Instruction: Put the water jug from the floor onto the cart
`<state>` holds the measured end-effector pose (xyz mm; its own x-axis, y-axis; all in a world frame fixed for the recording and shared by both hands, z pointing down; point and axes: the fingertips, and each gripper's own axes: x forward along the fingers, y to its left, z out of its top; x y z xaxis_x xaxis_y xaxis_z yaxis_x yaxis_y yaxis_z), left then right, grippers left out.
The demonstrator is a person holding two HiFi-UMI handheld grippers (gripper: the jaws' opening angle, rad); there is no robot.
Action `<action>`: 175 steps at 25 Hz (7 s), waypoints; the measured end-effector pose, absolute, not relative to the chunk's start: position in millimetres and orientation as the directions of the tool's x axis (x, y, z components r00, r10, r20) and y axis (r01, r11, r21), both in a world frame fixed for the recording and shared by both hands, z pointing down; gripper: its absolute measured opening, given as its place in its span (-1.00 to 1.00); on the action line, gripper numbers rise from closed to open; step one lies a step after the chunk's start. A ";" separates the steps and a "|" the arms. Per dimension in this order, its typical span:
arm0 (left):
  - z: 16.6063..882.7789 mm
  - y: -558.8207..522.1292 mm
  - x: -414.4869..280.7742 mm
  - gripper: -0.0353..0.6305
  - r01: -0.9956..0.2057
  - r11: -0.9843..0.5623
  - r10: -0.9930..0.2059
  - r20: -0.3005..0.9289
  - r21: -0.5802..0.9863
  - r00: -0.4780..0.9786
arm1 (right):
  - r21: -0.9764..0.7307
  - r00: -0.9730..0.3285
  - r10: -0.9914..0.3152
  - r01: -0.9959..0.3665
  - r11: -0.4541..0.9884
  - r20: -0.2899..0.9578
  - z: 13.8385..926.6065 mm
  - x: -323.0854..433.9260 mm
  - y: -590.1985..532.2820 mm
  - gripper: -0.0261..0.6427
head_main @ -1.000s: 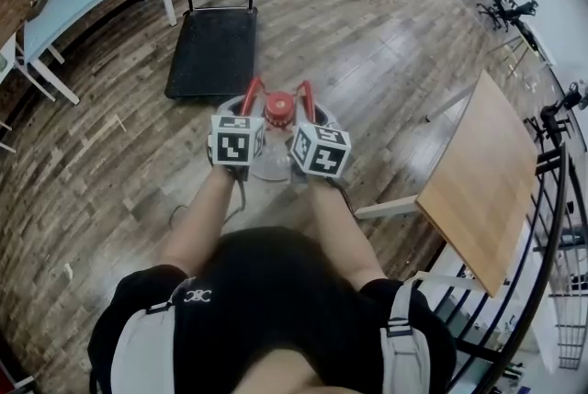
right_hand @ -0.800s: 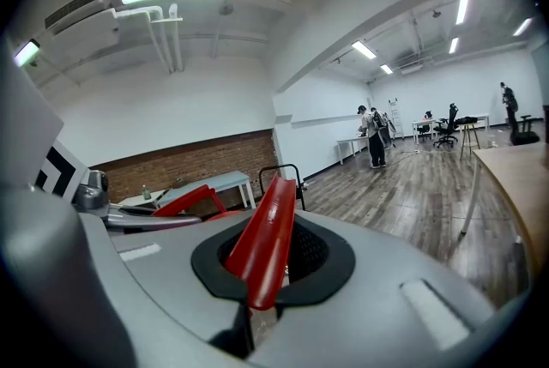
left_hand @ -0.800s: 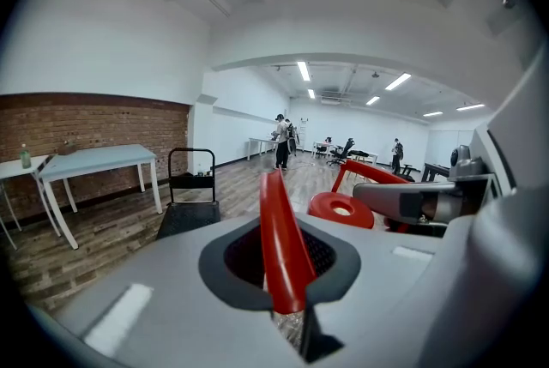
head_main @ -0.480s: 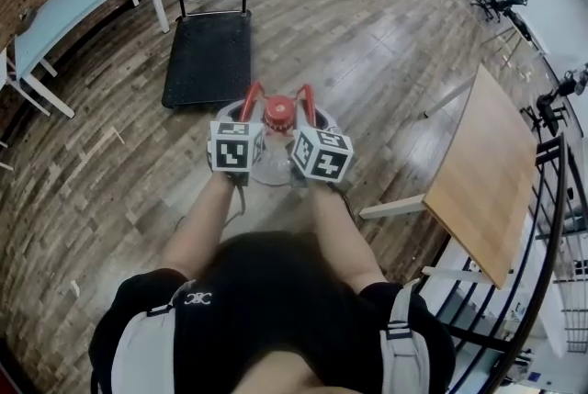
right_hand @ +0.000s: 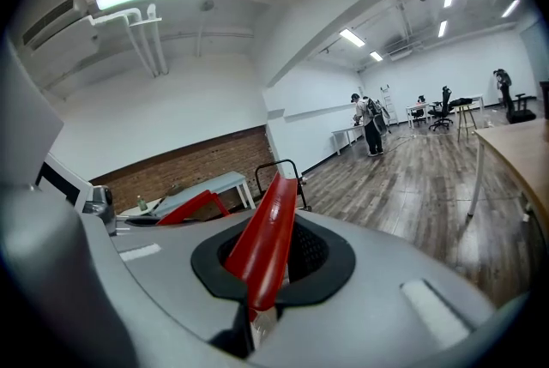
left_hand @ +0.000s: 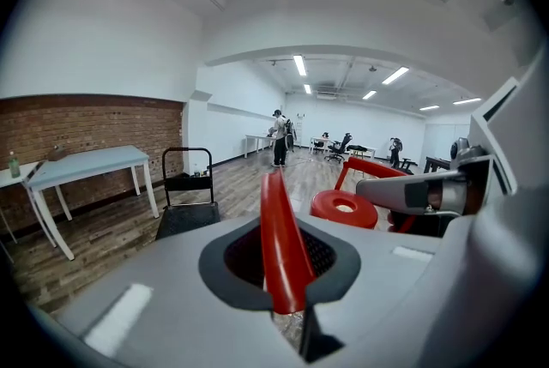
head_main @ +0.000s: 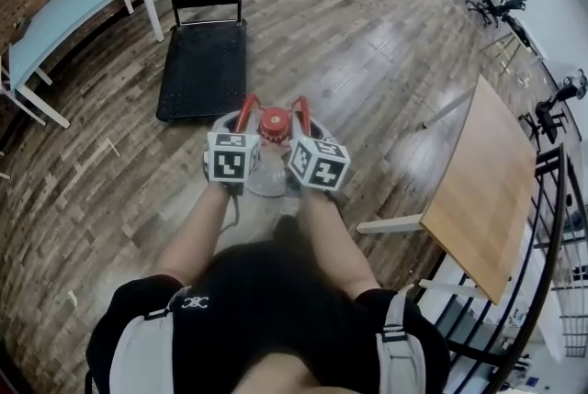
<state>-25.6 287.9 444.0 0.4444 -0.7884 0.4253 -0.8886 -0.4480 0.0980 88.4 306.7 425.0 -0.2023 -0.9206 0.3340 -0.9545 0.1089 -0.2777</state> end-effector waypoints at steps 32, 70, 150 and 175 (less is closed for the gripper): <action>422.3 23.5 85.1 -0.83 -0.953 -0.288 -0.860 0.412 0.097 0.302 | -0.333 -0.427 -0.850 -0.885 0.324 0.308 410.6 208.6 24.5 -0.81; 470.8 -271.7 58.2 -0.82 -0.974 -0.202 -0.861 0.454 0.106 0.228 | -0.325 -0.505 -0.765 -0.859 0.396 0.400 463.4 175.5 -283.2 -0.80; 821.1 -415.6 -153.2 -0.71 -0.751 0.616 -0.517 0.841 0.237 -0.158 | -0.186 -0.549 -0.020 -0.316 0.930 0.835 815.6 -87.8 -543.3 -0.88; 771.5 -406.4 -155.4 -0.51 -0.763 0.631 -0.495 0.830 0.141 -0.257 | -0.038 -0.520 -0.237 -0.464 0.885 0.820 777.3 -62.6 -547.6 -0.59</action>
